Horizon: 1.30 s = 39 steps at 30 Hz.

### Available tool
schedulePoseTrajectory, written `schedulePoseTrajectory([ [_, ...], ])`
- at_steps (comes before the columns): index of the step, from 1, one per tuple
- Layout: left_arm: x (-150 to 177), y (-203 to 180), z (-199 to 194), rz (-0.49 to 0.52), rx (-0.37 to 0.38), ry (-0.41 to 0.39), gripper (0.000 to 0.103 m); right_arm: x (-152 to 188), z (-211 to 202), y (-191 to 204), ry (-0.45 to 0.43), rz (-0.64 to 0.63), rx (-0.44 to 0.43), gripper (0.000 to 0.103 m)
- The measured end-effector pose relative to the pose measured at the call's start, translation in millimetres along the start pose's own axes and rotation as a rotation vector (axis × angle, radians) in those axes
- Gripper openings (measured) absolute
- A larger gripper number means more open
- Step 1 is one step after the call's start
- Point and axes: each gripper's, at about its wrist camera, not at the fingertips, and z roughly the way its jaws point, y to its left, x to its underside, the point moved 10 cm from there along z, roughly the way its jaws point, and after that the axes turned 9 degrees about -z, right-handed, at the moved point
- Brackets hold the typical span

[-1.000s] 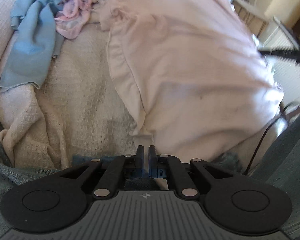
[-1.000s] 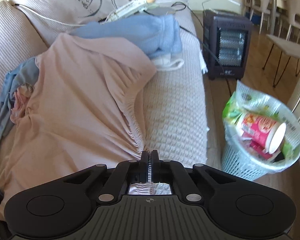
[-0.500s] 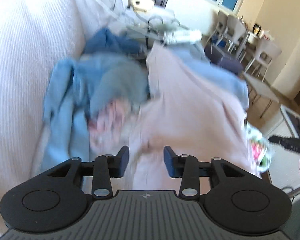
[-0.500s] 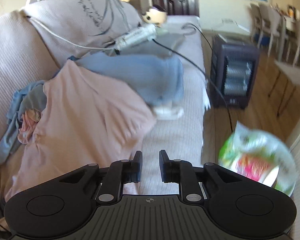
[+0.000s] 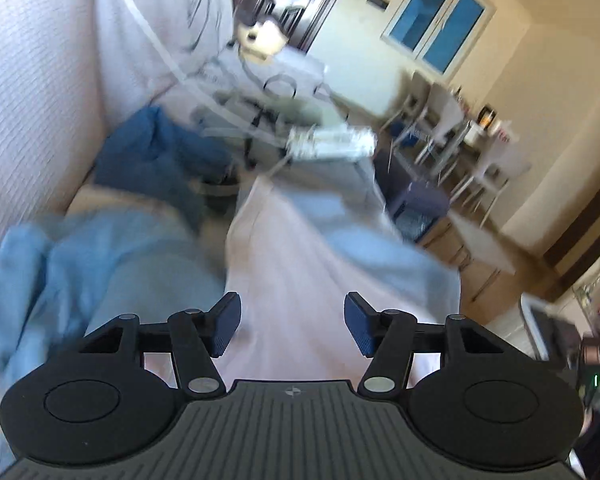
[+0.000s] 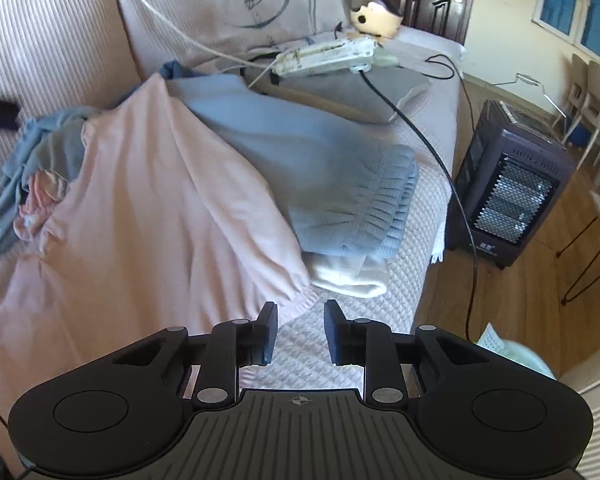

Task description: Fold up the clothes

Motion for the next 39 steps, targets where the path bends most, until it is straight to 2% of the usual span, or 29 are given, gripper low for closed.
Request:
schedulePoseTrajectory([
  [5,-34.2,-12.7,47.3,0.064,0.002,-0.044,0.056,-1.8,3.8,0.1,0.003,-0.07,-0.045,0.029],
  [9,-46.5,-12.8,89.0,0.154,-0.038,-0.015,0.056,-4.4,9.5,-3.0,0.01,-0.111,-0.083,0.029],
  [12,-50.7,-10.7,109.9,0.182,-0.06,-0.005,0.056,-6.4,15.2,-5.7,0.017,-0.137,-0.107,0.029],
  [18,-46.5,-12.5,134.0,0.205,-0.053,0.019,0.056,-6.7,29.3,-5.2,0.051,-0.191,-0.155,0.03],
  [20,-45.8,-15.9,138.7,0.22,-0.034,0.017,0.056,-6.5,33.3,-2.5,0.06,-0.219,-0.166,0.035],
  [21,-46.2,-17.7,141.3,0.23,-0.027,0.013,0.056,-7.2,35.6,-2.1,0.061,-0.23,-0.17,0.041],
  [22,-46.8,-19.0,143.8,0.237,-0.026,0.008,0.056,-8.4,38.1,-2.5,0.06,-0.237,-0.172,0.041],
  [24,-47.0,-21.3,147.4,0.244,-0.017,0.004,0.052,-10.3,43.6,-3.1,0.064,-0.246,-0.184,0.041],
  [25,-45.8,-22.4,148.5,0.244,-0.014,0.005,0.041,-10.5,47.2,-3.0,0.074,-0.238,-0.205,0.041],
  [28,-41.4,-24.5,147.8,0.257,-0.015,0.018,0.018,-10.0,57.6,-4.5,0.1,-0.207,-0.225,0.039],
  [30,-38.4,-25.7,145.0,0.259,-0.005,0.032,0.006,-10.9,59.1,-5.7,0.096,-0.173,-0.228,0.039],
  [32,-38.0,-25.0,141.1,0.253,-0.011,0.041,0.002,-10.7,59.2,-5.6,0.093,-0.149,-0.232,0.031],
  [34,-39.8,-25.8,132.9,0.246,-0.018,0.034,0.001,-9.8,60.6,-8.2,0.106,-0.12,-0.22,0.014],
  [36,-42.4,-28.4,121.9,0.239,-0.012,0.022,0.0,-14.9,55.0,-13.9,0.083,-0.085,-0.187,0.008],
  [39,-47.7,-37.2,98.2,0.235,0.02,0.005,0.0,-25.0,36.4,-22.7,0.041,-0.061,-0.142,0.006],
])
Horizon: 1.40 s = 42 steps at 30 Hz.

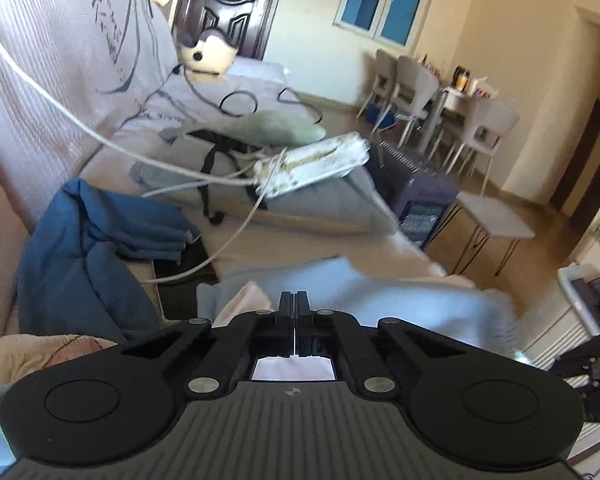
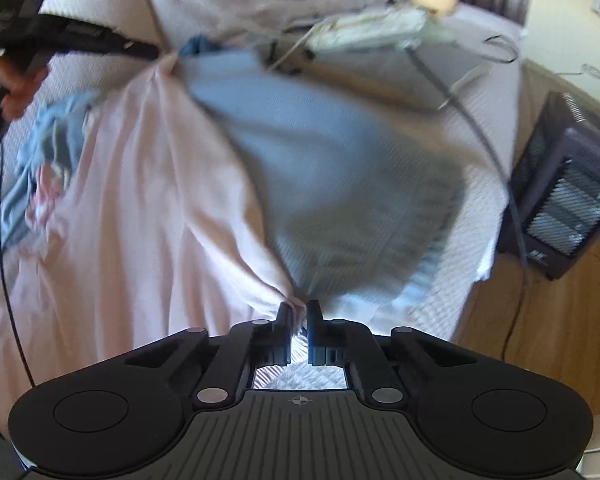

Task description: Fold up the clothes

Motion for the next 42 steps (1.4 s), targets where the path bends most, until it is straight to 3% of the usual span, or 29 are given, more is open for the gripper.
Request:
schedulePoseTrajectory([
  [4,-7.0,-12.4,-30.9,-0.013,0.042,-0.014,0.0,-9.3,-32.6,-8.7,-0.032,-0.006,0.091,0.004],
  [9,0.2,-14.3,-44.2,0.005,0.018,0.007,0.001,-16.9,-59.2,-8.6,-0.056,-0.023,0.164,0.004],
  [11,6.4,-10.7,-39.9,0.008,0.012,0.024,0.008,-17.8,-58.3,-7.9,-0.053,-0.026,0.187,0.004],
  [13,13.1,-8.5,-33.5,0.028,-0.007,0.041,0.024,-16.4,-54.0,-8.2,-0.043,-0.029,0.21,0.004],
  [16,20.6,-9.7,-24.4,0.072,-0.013,0.058,0.026,-15.2,-41.1,-13.4,-0.028,-0.008,0.24,0.004],
  [18,22.7,-12.1,-17.4,0.098,-0.004,0.068,0.034,-13.7,-33.4,-18.0,-0.021,0.024,0.25,0.004],
  [22,24.7,-17.1,-0.7,0.169,0.002,0.069,0.036,-7.1,-20.3,-26.0,0.008,0.051,0.246,0.004],
  [27,30.0,-15.1,21.6,0.329,-0.067,0.074,0.035,-2.6,-11.1,-27.7,0.021,0.049,0.214,0.005],
  [29,26.8,-17.5,23.4,0.345,-0.066,0.059,0.041,-2.2,-9.9,-27.3,0.02,0.044,0.195,0.005],
  [31,22.4,-18.6,25.6,0.355,-0.073,0.043,0.054,-2.0,-9.6,-27.2,0.017,0.042,0.177,0.005],
  [33,18.2,-15.9,30.9,0.365,-0.09,0.04,0.059,-2.6,-10.0,-25.9,0.009,0.034,0.159,0.005],
  [39,23.2,-20.8,49.3,0.434,-0.067,0.073,0.059,-5.3,-12.6,-22.0,-0.023,0.033,0.111,0.005],
  [42,33.3,-21.3,63.6,0.493,-0.092,0.118,0.059,-4.9,-14.6,-20.4,-0.03,0.024,0.101,0.005],
])
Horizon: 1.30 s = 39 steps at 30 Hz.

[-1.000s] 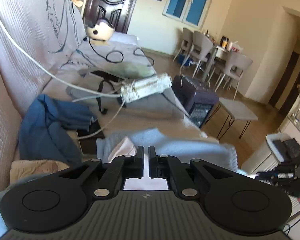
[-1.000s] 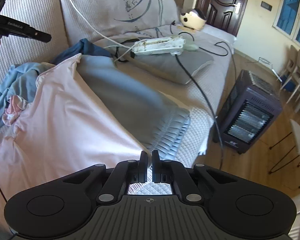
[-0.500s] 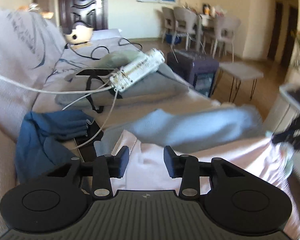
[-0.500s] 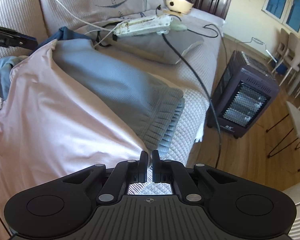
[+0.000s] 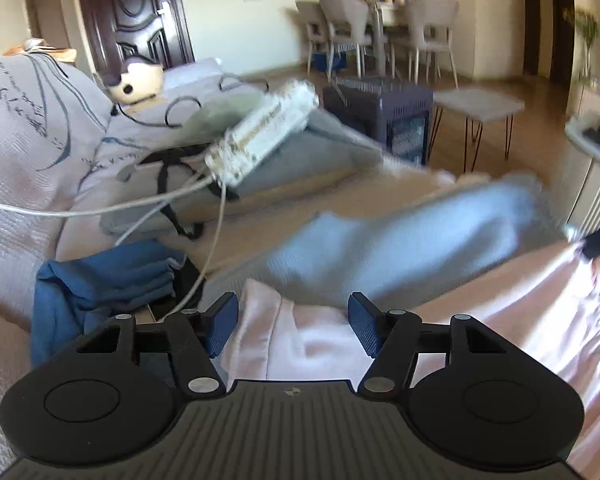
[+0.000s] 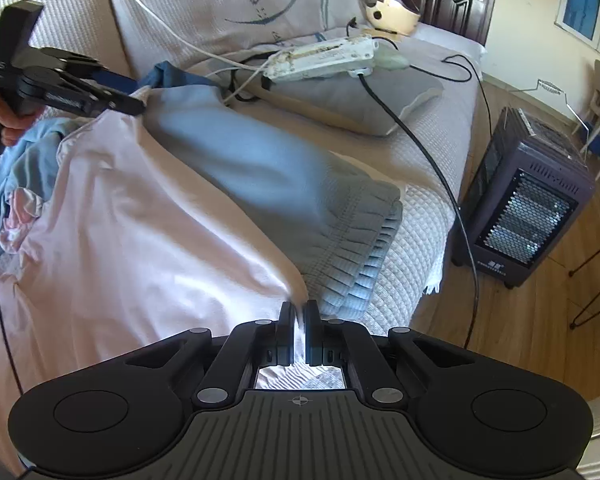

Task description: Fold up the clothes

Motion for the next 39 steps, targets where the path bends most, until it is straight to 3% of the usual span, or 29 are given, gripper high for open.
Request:
schedulePoseTrajectory([
  [7,-0.8,1.3,10.1,0.011,-0.004,0.019,0.059,0.2,-16.3,2.1,-0.024,-0.036,-0.027,0.009],
  [11,0.3,0.6,12.3,0.019,0.011,0.024,0.064,-1.8,-20.4,2.4,-0.044,-0.065,-0.044,0.012],
  [13,2.4,-0.6,12.7,0.026,0.025,0.025,0.07,-3.5,-19.4,5.6,-0.046,-0.101,-0.047,0.018],
  [18,7.4,-5.3,11.1,0.048,0.059,0.024,0.07,-5.4,-5.0,13.7,-0.016,-0.184,-0.042,0.018],
  [20,7.3,-8.4,8.8,0.061,0.065,0.012,0.063,-6.1,2.5,14.2,-0.003,-0.205,-0.034,0.019],
  [23,7.8,-12.5,3.2,0.053,0.097,0.012,0.034,-6.5,13.3,13.1,0.014,-0.211,-0.025,0.025],
  [24,8.5,-12.5,2.6,0.043,0.105,0.02,0.017,-6.6,15.6,13.4,0.017,-0.216,-0.024,0.025],
  [25,9.2,-12.4,2.0,0.033,0.113,0.028,0.013,-6.2,17.4,13.3,0.021,-0.214,-0.025,0.025],
  [29,2.6,-7.7,-6.5,-0.03,0.107,-0.002,0.006,-4.7,19.4,8.3,0.035,-0.155,-0.016,0.022],
  [32,-4.2,-7.6,-28.2,-0.062,0.1,-0.044,0.005,-6.8,9.5,7.7,0.031,-0.137,0.009,0.007],
  [39,0.8,-10.6,-107.0,-0.131,0.121,-0.112,0.005,-17.7,-43.1,12.6,-0.053,-0.125,0.073,0.0],
])
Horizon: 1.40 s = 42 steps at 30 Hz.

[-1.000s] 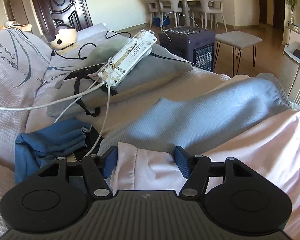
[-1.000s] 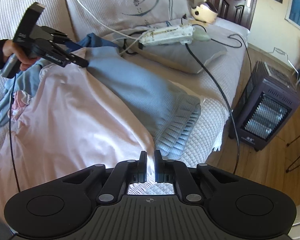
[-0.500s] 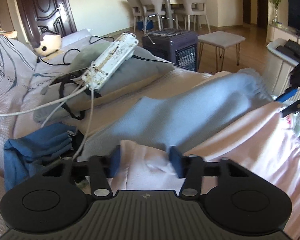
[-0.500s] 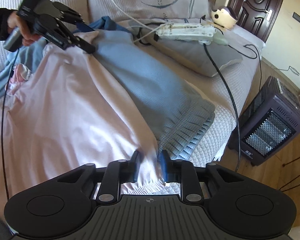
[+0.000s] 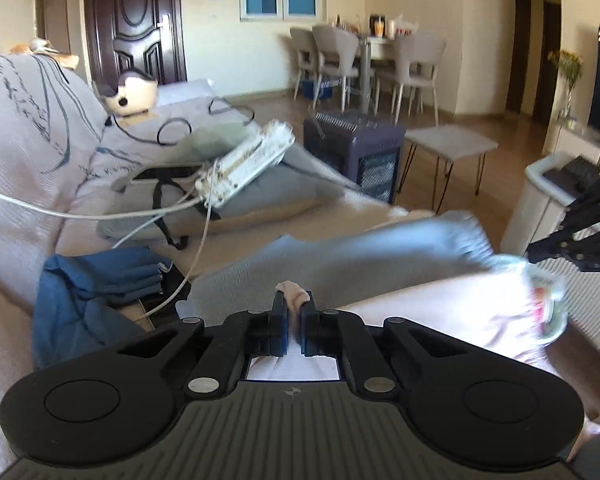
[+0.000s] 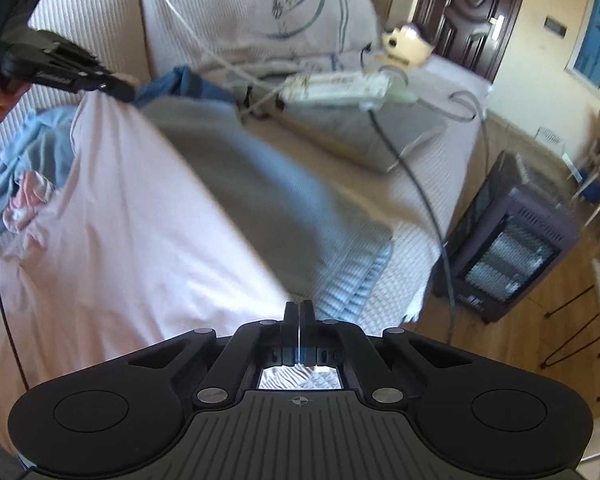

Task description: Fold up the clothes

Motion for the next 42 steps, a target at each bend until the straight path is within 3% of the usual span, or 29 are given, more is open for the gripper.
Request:
schedulePoseTrajectory([
  [4,10.4,-11.4,-49.3,-0.023,0.009,-0.027,0.005,-4.7,-38.4,11.1,-0.03,-0.015,0.023,0.0],
  [9,34.8,-15.2,-68.3,-0.02,-0.028,-0.027,0.005,3.1,-60.2,31.0,-0.011,-0.032,0.02,0.003],
  [11,46.5,-13.2,-65.7,-0.036,-0.033,-0.026,0.005,11.1,-52.6,42.8,0.016,-0.045,0.018,0.017],
  [12,50.5,-11.7,-64.7,-0.043,-0.035,-0.024,0.005,14.4,-47.2,48.7,0.022,-0.045,0.023,0.032],
  [13,53.9,-10.0,-63.8,-0.05,-0.038,-0.021,0.005,15.6,-41.5,55.6,0.017,-0.055,0.026,0.036],
  [19,54.8,4.4,-61.5,-0.09,-0.027,-0.024,0.005,10.7,-0.8,86.5,0.036,-0.135,0.006,0.036],
  [27,54.1,10.7,-59.6,-0.117,0.019,-0.036,0.006,5.9,57.0,78.3,0.158,-0.235,-0.043,0.036],
  [36,52.6,15.4,-64.3,-0.135,0.005,-0.053,0.006,9.1,88.6,74.3,0.222,-0.223,-0.134,0.036],
  [38,55.4,15.5,-64.2,-0.118,-0.01,-0.038,0.006,7.8,87.8,72.9,0.214,-0.19,-0.136,0.033],
  [40,57.7,16.1,-66.3,-0.132,-0.015,-0.022,0.006,3.8,81.1,72.6,0.192,-0.163,-0.148,0.014],
  [42,57.5,16.9,-71.2,-0.15,-0.015,-0.022,0.006,-0.3,69.8,72.1,0.171,-0.153,-0.149,0.006],
])
